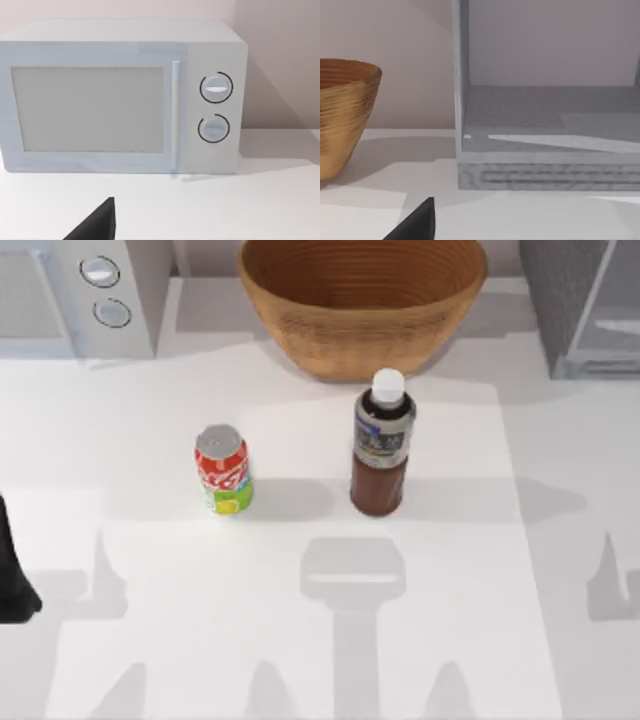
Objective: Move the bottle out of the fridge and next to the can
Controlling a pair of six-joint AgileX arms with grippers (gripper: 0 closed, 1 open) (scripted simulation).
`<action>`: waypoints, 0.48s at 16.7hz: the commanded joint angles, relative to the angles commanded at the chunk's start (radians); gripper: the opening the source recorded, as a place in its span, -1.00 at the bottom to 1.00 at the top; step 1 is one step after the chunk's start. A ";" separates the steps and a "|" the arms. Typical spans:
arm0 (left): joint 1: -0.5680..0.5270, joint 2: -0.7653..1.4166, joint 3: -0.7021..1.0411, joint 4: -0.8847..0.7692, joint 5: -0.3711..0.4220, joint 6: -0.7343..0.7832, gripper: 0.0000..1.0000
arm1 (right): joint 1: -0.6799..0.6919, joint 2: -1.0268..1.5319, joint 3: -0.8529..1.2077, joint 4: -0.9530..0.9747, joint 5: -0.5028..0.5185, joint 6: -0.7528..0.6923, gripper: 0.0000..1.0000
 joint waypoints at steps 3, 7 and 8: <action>0.000 0.000 0.000 0.000 0.000 0.000 1.00 | 0.003 0.003 0.004 0.002 0.002 0.000 1.00; 0.000 0.000 0.000 0.000 0.000 0.000 1.00 | 0.000 -0.050 0.049 -0.064 0.005 -0.001 1.00; 0.000 0.000 0.000 0.000 0.000 0.000 1.00 | -0.002 -0.080 0.074 -0.107 0.006 -0.002 1.00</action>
